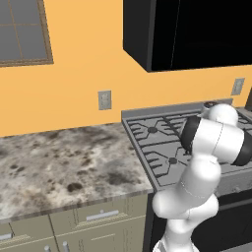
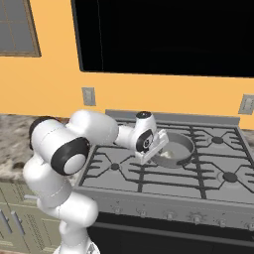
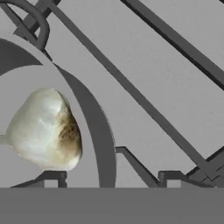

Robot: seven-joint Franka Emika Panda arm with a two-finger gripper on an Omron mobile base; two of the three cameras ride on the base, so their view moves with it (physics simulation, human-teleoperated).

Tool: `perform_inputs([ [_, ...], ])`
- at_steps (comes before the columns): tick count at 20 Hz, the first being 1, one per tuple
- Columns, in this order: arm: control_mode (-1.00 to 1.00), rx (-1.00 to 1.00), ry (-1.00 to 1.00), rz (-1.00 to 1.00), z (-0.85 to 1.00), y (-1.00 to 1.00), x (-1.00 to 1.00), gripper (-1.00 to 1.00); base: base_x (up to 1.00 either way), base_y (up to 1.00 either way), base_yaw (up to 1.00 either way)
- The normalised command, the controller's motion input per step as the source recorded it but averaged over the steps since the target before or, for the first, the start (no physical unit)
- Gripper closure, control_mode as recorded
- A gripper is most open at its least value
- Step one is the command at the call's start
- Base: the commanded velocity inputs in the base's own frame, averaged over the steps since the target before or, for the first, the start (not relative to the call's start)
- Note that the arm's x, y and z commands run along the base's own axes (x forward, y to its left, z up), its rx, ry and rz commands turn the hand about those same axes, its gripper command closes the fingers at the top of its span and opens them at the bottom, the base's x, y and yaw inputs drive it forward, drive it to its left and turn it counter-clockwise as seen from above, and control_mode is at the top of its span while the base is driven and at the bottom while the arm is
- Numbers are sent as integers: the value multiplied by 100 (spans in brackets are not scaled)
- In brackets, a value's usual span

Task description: Turn on the sink faucet. Then move the garlic from the counter to the sink. Turn off the sink. Move the vegetable from the sink to the pot next to the stove. Finally move the pot to the center burner.

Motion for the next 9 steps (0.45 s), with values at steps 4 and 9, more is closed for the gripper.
perform_inputs([
  [4,-100,0,-12,0,37,16,-11,-100,0,0,0],
  [9,-100,0,-12,0,42,22,-28,-100,0,0,0],
])
